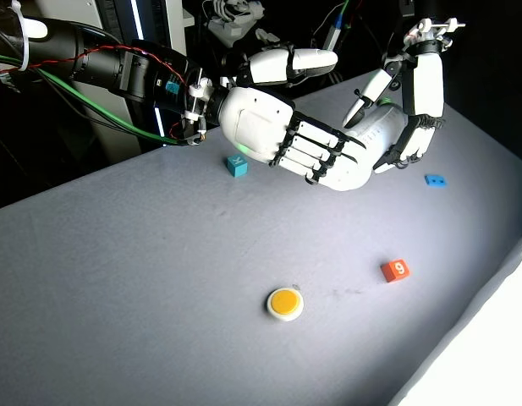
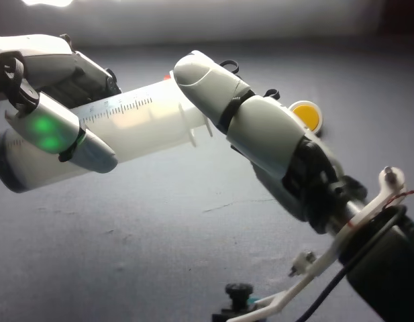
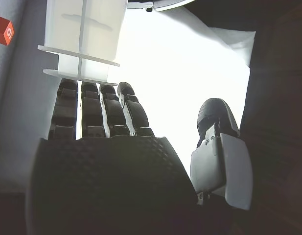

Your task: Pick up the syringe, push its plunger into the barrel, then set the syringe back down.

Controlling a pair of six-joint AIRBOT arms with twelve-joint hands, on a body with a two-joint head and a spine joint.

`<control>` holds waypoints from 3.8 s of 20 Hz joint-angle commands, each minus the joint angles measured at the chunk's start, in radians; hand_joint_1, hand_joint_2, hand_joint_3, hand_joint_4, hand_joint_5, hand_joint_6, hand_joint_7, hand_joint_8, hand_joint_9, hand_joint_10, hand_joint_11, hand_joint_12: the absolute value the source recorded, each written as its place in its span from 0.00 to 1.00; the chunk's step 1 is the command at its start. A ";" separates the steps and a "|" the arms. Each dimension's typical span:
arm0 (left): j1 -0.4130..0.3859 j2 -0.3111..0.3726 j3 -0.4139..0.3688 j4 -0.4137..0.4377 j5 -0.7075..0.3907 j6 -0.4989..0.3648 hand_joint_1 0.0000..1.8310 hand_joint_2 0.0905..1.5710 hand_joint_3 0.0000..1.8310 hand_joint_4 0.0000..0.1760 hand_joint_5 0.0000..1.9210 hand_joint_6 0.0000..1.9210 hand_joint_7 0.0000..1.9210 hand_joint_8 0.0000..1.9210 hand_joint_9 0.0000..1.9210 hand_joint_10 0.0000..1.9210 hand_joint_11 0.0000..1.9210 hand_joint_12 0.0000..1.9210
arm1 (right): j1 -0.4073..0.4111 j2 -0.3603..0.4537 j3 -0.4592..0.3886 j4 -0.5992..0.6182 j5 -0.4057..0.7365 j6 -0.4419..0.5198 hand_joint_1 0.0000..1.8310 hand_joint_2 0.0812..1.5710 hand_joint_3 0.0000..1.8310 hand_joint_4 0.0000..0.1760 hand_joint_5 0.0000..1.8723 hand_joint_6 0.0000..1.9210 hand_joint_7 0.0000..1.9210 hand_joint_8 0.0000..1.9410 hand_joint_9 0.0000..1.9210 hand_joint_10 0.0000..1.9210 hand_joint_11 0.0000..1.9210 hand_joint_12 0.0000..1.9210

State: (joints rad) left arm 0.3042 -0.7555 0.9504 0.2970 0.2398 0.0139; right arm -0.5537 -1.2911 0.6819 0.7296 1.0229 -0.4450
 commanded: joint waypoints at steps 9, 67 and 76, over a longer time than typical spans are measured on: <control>-0.017 -0.012 0.000 -0.014 -0.214 -0.059 0.66 0.70 0.00 0.12 0.48 0.60 0.52 0.50 0.43 0.58 0.20 0.84 | -0.002 0.232 -0.053 -0.207 -0.012 0.004 0.00 0.69 0.00 0.00 0.00 0.00 0.00 0.00 0.00 0.00 0.00 0.00; 0.181 -0.053 0.195 0.642 -0.694 -0.058 0.10 0.49 0.00 0.00 0.00 0.00 0.01 0.01 0.01 0.01 0.00 0.11 | -0.089 0.473 0.009 -0.522 -0.246 -0.018 0.00 0.71 0.00 0.00 0.00 0.00 0.00 0.00 0.00 0.00 0.00 0.00; 0.168 0.072 0.184 0.807 -1.158 -0.022 0.09 0.63 0.00 0.72 0.75 1.00 0.80 1.00 0.80 1.00 0.77 1.00 | -0.088 0.473 0.010 -0.522 -0.238 -0.018 0.00 0.57 0.00 0.92 0.72 0.99 0.70 0.99 0.71 1.00 0.77 1.00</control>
State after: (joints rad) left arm 0.4740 -0.6781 1.1328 1.1866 -0.8539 -0.0082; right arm -0.6514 -0.8211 0.6926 0.2138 0.6689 -0.4694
